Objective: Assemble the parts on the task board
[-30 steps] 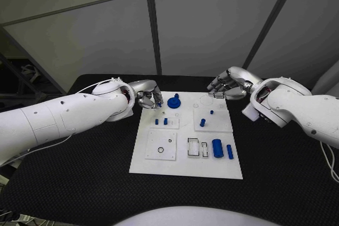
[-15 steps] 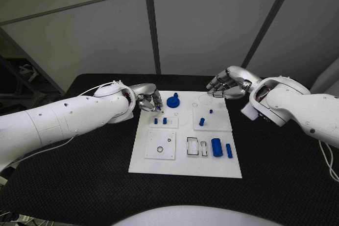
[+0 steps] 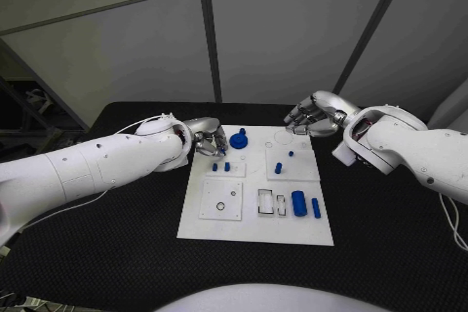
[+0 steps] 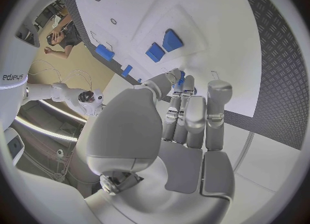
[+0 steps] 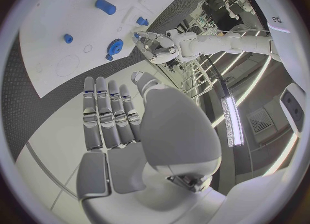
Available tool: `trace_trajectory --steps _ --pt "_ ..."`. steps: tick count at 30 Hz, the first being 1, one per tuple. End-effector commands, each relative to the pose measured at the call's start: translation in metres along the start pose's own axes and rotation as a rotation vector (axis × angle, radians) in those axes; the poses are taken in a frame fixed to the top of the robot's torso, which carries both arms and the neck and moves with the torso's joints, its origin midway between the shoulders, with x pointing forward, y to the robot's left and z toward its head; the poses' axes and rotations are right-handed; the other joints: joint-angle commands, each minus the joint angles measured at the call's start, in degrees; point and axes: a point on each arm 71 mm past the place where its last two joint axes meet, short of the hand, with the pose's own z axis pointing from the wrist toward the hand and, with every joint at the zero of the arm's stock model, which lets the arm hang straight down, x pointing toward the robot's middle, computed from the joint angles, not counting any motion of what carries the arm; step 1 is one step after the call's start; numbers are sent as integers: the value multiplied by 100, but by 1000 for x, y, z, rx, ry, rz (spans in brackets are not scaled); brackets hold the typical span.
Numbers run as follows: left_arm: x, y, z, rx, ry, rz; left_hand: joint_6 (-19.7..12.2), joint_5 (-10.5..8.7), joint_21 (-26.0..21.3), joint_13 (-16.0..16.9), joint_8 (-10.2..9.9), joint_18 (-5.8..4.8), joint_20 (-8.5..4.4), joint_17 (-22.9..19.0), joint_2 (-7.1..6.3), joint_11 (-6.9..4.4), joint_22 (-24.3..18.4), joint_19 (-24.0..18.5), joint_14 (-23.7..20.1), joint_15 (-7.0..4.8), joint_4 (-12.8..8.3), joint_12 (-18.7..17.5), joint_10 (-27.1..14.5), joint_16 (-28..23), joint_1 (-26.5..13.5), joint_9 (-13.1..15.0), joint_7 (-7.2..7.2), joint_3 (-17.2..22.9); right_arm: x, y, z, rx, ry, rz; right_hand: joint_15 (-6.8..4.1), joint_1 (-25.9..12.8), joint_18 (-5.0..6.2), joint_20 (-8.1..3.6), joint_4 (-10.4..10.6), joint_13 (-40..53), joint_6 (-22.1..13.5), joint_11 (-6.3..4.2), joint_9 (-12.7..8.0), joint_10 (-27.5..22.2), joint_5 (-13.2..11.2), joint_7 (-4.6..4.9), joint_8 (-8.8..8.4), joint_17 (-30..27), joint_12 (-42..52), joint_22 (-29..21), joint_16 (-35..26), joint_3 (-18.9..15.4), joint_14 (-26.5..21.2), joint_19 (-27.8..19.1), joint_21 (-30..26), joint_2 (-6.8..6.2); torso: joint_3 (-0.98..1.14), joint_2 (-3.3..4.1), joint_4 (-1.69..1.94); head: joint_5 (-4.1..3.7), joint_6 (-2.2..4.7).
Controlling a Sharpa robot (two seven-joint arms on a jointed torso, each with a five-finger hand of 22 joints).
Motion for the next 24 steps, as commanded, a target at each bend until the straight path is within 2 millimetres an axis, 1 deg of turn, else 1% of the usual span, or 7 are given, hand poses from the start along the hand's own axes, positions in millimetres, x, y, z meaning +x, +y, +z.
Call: trace_trajectory --steps 1,6,8,10,19,24 --pt "0 -2 2 2 8 -3 55 -30 10 -2 -28 -366 -18 8 18 0 14 33 43 4 37 -40 52 28 -29 8 -5 1 -1 2 0 -11 -9 -4 -3 49 60 0 -14 -8 -3 -8 -10 1 34 34 2 -6 -20 -6 -15 32 38 52 -37 -13 2 0 6 -11 -10" --pt "1 -2 4 -1 13 -2 59 -30 9 -1 -29 -366 -19 -6 22 -1 16 34 39 3 37 -44 57 24 -25 8 -6 4 -1 2 0 -12 -8 -3 -3 49 60 0 -14 -8 -3 -8 -10 1 34 34 2 -6 -20 -6 -15 32 38 52 -37 -13 4 1 2 -13 -14" --pt "1 -2 5 -2 15 -2 59 -30 9 -1 -29 -366 -19 -6 22 -1 16 34 39 3 37 -44 57 24 -25 8 -6 4 -1 2 0 -11 -9 -4 -3 49 60 0 -14 -8 -3 -8 -10 1 34 34 2 -6 -20 -6 -15 32 38 52 -37 -13 2 -1 0 -14 -22" --pt "2 -3 5 -2 18 -2 59 -30 9 -1 -29 -366 -19 -6 22 -1 16 34 39 3 37 -44 57 24 -25 8 -6 4 -1 2 0 -11 -9 -4 -3 49 60 0 -14 -8 -3 -8 -10 1 34 34 2 -6 -20 -6 -15 32 38 52 -37 -13 5 -1 0 -14 -27" --pt "4 -6 7 3 34 -2 64 -32 17 0 -32 -368 -20 2 27 -3 23 39 42 1 35 -49 66 28 -18 9 -8 8 -1 2 0 -11 -8 -3 -3 49 60 0 -14 -8 -3 -8 -10 1 34 34 2 -6 -20 -6 -15 32 38 52 -37 -13 1 -2 4 -13 -36" --pt "4 -5 7 -2 41 -2 74 -36 31 4 -32 -372 -21 -2 32 -7 36 48 42 -1 34 -53 80 29 -13 11 -12 9 -1 2 0 -10 -9 -4 -3 49 60 0 -14 -8 -3 -8 -10 1 34 34 2 -6 -20 -6 -15 32 38 52 -37 -13 3 -1 10 -19 -38"
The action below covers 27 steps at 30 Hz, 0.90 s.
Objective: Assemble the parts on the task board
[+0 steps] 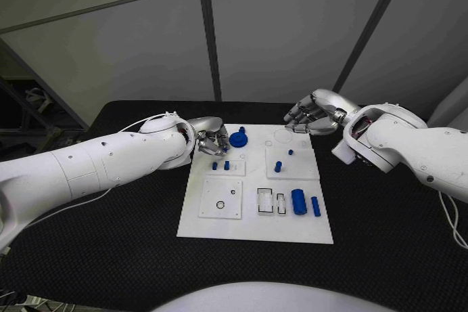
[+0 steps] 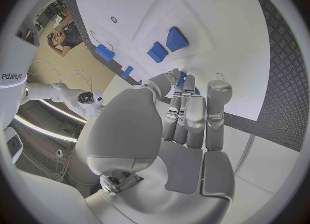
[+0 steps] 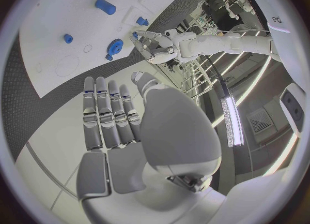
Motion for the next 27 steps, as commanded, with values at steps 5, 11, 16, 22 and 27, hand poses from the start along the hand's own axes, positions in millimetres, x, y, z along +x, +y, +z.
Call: trace_trajectory --steps 5,11,16,22,27 --pt "1 1 -1 -11 25 -1 64 -44 45 13 -32 -375 -1 4 32 -15 28 36 49 -7 36 -28 67 37 -15 11 -13 2 -1 2 0 -10 -9 -3 -3 49 60 0 -13 -8 -3 -8 -10 1 34 34 2 -6 -21 -7 -15 32 38 52 -37 -13 -1 0 4 -1 -5" --pt "1 2 -1 -17 24 0 66 -47 12 15 -37 -367 -3 3 24 -17 6 19 49 -9 35 -36 72 39 -18 11 -17 -5 -1 1 0 -9 -9 -3 -3 50 60 0 -15 -8 -3 -8 -10 1 37 35 1 -8 -22 -9 -16 36 38 53 -39 -14 -1 0 -3 8 -12" --pt "1 2 -1 -18 25 0 18 -48 -45 7 -88 -358 -3 -42 -5 2 -24 -15 22 2 40 -102 27 20 -34 -2 1 -18 -2 1 0 -8 -9 -3 -2 52 59 0 -19 -8 0 -6 -12 1 44 37 -4 -13 -27 -14 -18 45 38 56 -45 -17 -1 0 -1 5 -13" --pt "1 2 0 -15 19 0 -233 -43 -99 -38 -280 -356 32 -90 -75 74 -38 -42 -10 58 63 -282 -120 16 -86 -43 60 -16 -2 1 0 -8 -10 -3 -2 52 59 0 -19 -8 0 -6 -12 1 44 37 -4 -13 -27 -14 -18 45 38 56 -45 -17 0 1 2 5 -10" --pt "1 1 0 -12 16 0 -401 -44 -130 -51 -404 -350 55 -118 -111 93 -43 -51 -25 78 82 -361 -131 22 -106 -48 77 -15 -2 1 0 -7 -9 -3 -1 50 59 1 -19 -8 -1 -5 -12 0 45 39 -6 -15 -29 -15 -19 47 37 57 -47 -20 1 1 -1 7 -3"
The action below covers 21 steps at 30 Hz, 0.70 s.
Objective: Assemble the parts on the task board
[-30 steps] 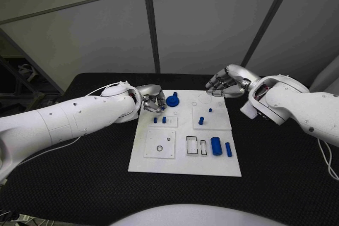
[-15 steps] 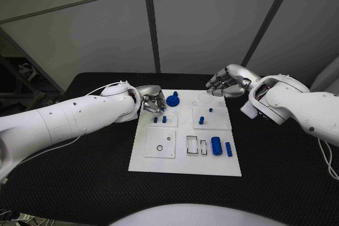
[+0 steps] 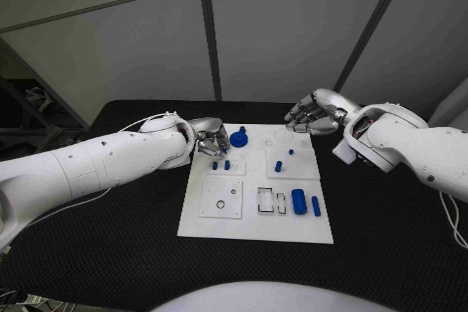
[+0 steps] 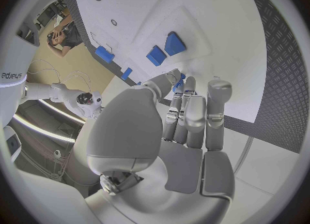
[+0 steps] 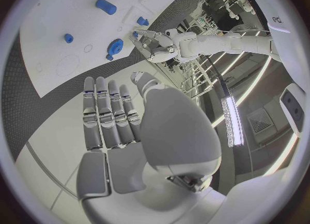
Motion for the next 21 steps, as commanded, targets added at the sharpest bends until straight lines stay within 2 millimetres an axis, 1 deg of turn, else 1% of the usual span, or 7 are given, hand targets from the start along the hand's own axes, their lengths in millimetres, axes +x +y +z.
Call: trace_trajectory --steps 1,7,10,19,21 --pt "-1 -1 1 0 0 -1 -78 -23 -34 -7 -62 -349 34 -14 -30 9 -10 -29 -4 58 35 -44 -46 -2 -23 -10 -2 1 -1 2 0 -9 -8 -3 -1 50 58 1 2 -8 -1 -5 -6 0 20 38 -6 -7 -29 -7 -19 25 37 57 -23 -20 2 1 -4 0 3" --pt "-1 0 0 -3 1 -1 -122 -24 -48 -10 -96 -347 41 -19 -45 17 -14 -33 -8 64 45 -73 -53 4 -35 -9 5 -4 -1 1 0 -6 -7 -4 -1 50 58 1 2 -8 -1 -5 -6 0 20 38 -6 -7 -29 -7 -19 25 37 57 -23 -20 3 1 -3 -2 -4" --pt "-1 1 0 -6 0 0 -130 -24 -52 -11 -102 -346 43 -25 -49 18 -15 -34 -11 65 47 -78 -53 3 -38 -9 6 -6 -1 1 0 -2 -6 -8 0 49 58 1 1 -9 -3 -3 -7 -2 20 40 -9 -9 -32 -8 -20 25 35 57 -25 -25 0 5 -3 -9 0" --pt "-2 5 -3 -13 -6 0 -198 -23 -122 -15 -156 -334 57 -79 -119 23 -50 -64 -40 75 82 -133 -72 -8 -102 -7 3 -53 -3 -3 -1 13 -1 -54 2 48 58 2 -19 -14 -24 1 -14 -47 16 23 -35 -21 -69 -20 -21 31 40 70 -38 -65 -2 -2 0 -1 2" --pt "-3 7 -5 -15 -8 -1 -263 -20 -150 -15 -197 -328 59 -100 -140 15 -62 -75 -53 70 92 -160 -82 -10 -110 -9 -3 -68 -3 -3 -1 18 1 -79 -9 53 64 -5 -39 -15 -16 0 -14 -91 9 7 -40 -22 -105 -23 -3 42 82 103 -34 -74 -3 0 0 9 4"
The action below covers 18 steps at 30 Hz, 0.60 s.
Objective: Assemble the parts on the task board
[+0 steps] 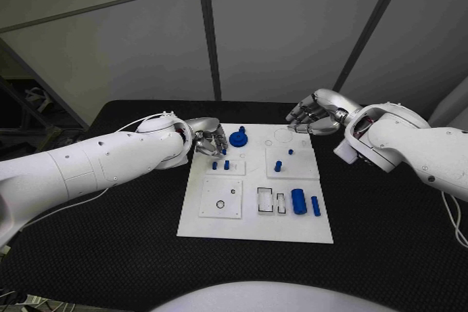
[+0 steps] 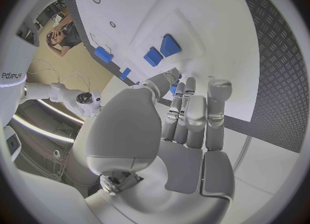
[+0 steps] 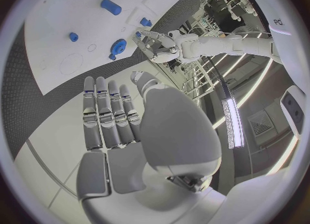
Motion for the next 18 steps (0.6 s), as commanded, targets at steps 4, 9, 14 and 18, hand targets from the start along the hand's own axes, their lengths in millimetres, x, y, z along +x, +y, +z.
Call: trace_trajectory --steps 4,9,14,18 --pt "-2 4 -4 -6 -7 -1 -157 -18 -73 -8 -87 -319 17 -60 -77 -8 -33 -54 -37 28 42 -82 -87 -23 -31 -12 -5 -28 -1 -2 0 11 3 -98 -66 45 75 -54 -80 -3 46 -39 2 -84 -22 -31 -34 15 -96 18 75 52 264 210 49 -46 -4 1 6 11 8" --pt "-5 10 -10 -15 -23 -8 -171 -15 -116 -13 -90 -311 17 -108 -78 -2 -60 -75 -59 30 46 -105 -113 -41 -26 -8 -3 -31 -3 -4 0 21 -1 -197 -294 120 67 -314 -240 -6 271 -179 6 165 -204 -161 -64 153 -190 230 321 96 916 719 434 -23 -5 0 10 25 20" --pt "-12 19 -19 -20 -57 -32 -73 -11 -171 -10 -34 -305 24 -230 -35 26 -87 -97 -109 46 39 -128 -109 -89 31 16 19 10 -4 -7 -1 23 -5 -305 -620 186 64 -658 -429 -4 584 -367 4 576 -353 -282 -132 489 -393 750 784 69 1929 1309 1225 26 -6 0 1 22 36" --pt "-21 25 -28 -6 -118 -118 155 -13 -439 15 83 -247 23 -531 4 28 -259 -241 -226 46 21 -98 6 -229 88 50 43 73 -3 -7 -1 13 -13 -405 -801 171 44 -854 -478 4 758 -450 -14 916 -536 -381 -251 973 -650 1290 1493 179 2443 1572 1973 77 0 1 -5 -6 64"
